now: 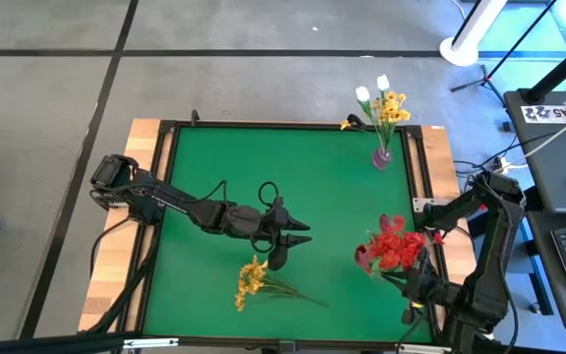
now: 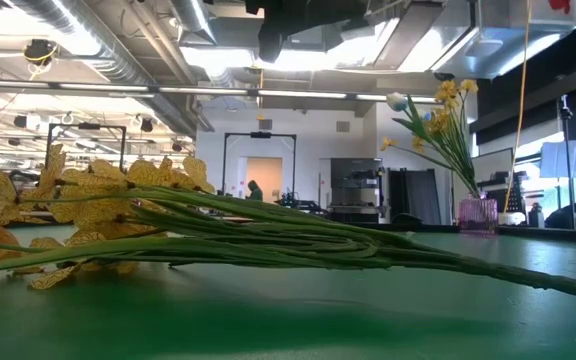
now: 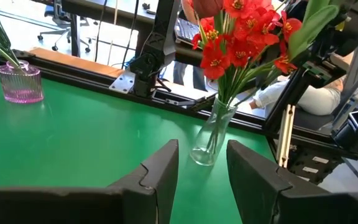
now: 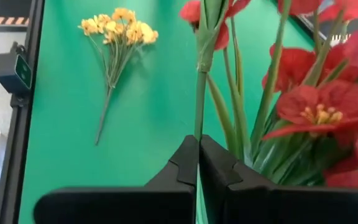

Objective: Sort flowers into vase by color
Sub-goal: Put the red tulip into the transparent vase, then move the transparent vase to the center of the table

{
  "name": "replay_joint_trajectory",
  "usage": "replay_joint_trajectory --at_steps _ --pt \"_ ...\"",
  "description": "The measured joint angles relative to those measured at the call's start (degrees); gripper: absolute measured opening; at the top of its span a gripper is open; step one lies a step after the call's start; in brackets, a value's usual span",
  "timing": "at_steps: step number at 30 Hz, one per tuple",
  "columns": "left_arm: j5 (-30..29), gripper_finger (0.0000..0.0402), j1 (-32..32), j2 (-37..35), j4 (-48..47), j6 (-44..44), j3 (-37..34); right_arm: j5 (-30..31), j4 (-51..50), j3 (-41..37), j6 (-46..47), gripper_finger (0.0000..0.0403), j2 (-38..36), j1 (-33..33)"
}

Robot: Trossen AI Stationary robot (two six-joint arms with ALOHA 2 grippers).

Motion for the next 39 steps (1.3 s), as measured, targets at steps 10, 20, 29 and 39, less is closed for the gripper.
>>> replay_joint_trajectory --at_steps 10,20,29,39 --pt "0.0 0.0131 0.0 0.0 0.02 -0.04 0.0 -3.57 -1.89 4.38 -0.06 0.0005 0.0 0.15" --pt "0.0 0.0131 0.0 0.0 0.02 -0.04 0.0 -7.48 -3.51 6.12 0.91 0.0094 -0.02 0.15" --pt "0.0 0.0131 0.0 0.0 0.02 0.0 0.0 -10.79 -3.64 6.12 2.9 0.0174 -0.02 0.15" --pt "1.22 0.0131 0.0 -0.02 -0.4 -0.44 0.0 -10.97 -4.93 7.54 2.9 0.0184 -0.02 0.15"
